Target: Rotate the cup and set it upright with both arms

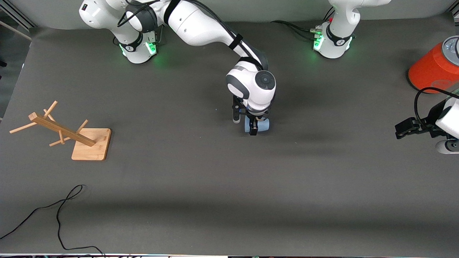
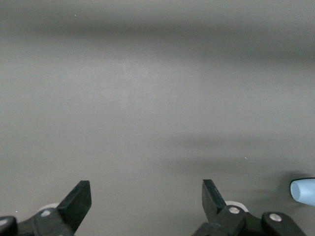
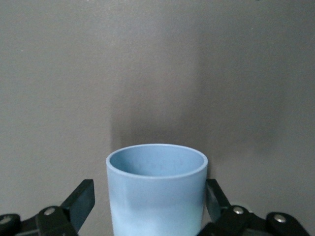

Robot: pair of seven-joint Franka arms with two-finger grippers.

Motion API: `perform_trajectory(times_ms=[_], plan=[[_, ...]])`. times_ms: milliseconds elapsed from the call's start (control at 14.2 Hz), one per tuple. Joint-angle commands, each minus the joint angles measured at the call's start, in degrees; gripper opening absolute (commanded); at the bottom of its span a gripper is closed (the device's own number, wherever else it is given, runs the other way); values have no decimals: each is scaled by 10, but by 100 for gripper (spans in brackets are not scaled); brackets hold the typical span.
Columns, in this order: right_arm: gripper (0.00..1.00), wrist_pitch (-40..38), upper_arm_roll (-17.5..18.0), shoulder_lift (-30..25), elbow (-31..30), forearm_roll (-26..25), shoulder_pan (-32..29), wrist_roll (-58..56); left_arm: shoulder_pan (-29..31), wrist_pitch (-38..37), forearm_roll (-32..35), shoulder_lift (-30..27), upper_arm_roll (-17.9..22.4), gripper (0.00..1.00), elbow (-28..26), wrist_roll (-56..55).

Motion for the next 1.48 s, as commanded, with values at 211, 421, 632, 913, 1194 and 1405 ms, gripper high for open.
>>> perform_trajectory(times_ms=[211, 421, 632, 913, 1194, 1405], plan=[[100, -168, -1, -122, 11, 9, -21, -39, 0, -1, -6, 4, 1, 100, 11, -2], [100, -286, -2, -206, 8, 19, -71, -185, -1, -1, -1, 4, 1, 100, 11, -3], [100, -381, -7, -281, 4, 17, -144, -365, -6, -1, -6, 4, 1, 100, 11, -1], [100, -452, -13, -378, -24, 10, -249, -612, -21, -7, 9, 27, 0, 100, 10, 0], [100, -446, -69, -452, -88, 9, -315, -867, -73, -53, 19, 28, -26, 100, 9, -7], [100, -407, -37, -502, -147, 6, -416, -1023, -167, -51, 44, 50, -34, 100, 15, -167]])
